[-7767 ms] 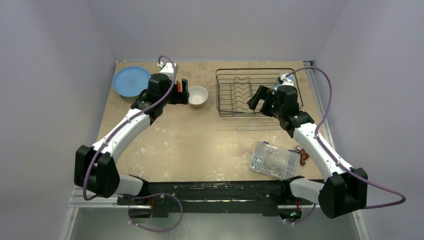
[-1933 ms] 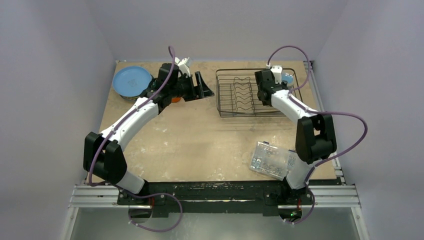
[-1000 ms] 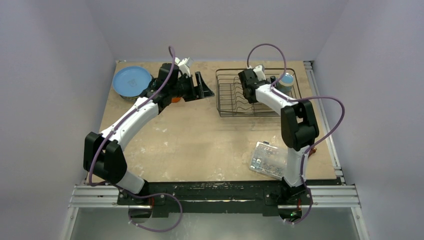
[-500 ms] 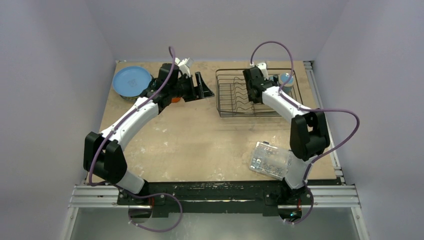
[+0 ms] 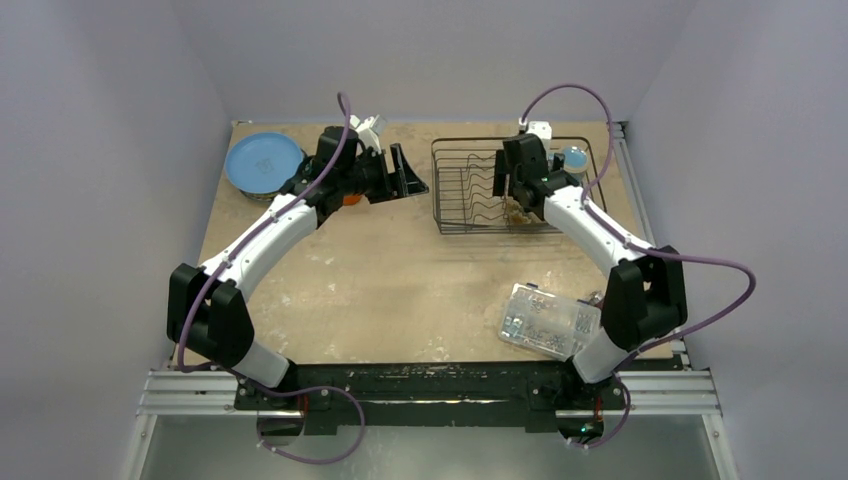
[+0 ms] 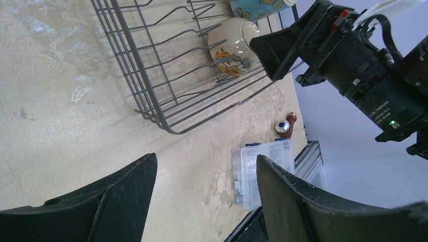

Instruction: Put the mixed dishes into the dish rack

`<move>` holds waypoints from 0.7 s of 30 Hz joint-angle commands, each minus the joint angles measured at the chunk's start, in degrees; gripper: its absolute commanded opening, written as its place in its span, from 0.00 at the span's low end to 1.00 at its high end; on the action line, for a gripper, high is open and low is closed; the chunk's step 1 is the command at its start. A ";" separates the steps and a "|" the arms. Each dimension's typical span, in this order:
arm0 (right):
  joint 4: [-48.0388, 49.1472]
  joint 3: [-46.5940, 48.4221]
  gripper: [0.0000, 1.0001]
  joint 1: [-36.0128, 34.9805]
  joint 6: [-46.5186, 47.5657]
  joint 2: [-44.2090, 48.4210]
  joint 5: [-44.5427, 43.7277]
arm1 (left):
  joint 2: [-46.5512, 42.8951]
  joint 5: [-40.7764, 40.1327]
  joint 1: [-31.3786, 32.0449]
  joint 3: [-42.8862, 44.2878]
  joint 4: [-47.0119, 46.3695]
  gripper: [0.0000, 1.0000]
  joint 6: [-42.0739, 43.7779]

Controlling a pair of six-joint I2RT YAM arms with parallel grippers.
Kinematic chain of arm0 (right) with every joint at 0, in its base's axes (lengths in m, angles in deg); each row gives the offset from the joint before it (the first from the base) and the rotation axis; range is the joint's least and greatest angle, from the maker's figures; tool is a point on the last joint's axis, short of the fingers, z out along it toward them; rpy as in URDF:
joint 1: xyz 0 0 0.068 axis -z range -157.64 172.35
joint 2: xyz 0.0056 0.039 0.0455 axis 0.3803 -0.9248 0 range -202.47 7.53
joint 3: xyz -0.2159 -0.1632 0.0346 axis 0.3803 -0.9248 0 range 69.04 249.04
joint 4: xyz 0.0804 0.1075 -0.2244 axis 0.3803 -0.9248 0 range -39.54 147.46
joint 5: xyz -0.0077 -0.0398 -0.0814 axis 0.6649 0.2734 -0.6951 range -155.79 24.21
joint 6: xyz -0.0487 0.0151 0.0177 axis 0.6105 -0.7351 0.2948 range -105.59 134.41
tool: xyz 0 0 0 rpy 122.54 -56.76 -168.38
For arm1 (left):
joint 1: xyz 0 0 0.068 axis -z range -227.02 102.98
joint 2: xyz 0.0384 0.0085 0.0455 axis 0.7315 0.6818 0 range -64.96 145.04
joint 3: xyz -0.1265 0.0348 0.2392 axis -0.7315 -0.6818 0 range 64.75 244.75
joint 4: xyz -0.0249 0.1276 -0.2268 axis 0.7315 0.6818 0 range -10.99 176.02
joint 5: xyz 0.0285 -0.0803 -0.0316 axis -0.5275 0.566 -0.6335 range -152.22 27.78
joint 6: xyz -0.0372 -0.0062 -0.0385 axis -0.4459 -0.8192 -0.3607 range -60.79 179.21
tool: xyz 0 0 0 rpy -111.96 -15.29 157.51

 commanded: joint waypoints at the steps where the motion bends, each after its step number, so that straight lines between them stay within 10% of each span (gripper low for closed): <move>1: 7.27 2.31 0.88 1.38 -5.56 1.59 2.72 | 0.07 0.23 -0.17 2.51 -1.03 0.71 0.86; 18: 10.64 -15.59 0.79 2.10 -10.42 7.58 -0.23 | 0.88 1.66 -0.15 2.90 -0.88 0.71 -0.49; 21: 13.36 -16.39 0.51 3.88 -10.29 6.32 1.31 | 0.70 1.14 -0.20 2.58 -0.94 0.71 -0.23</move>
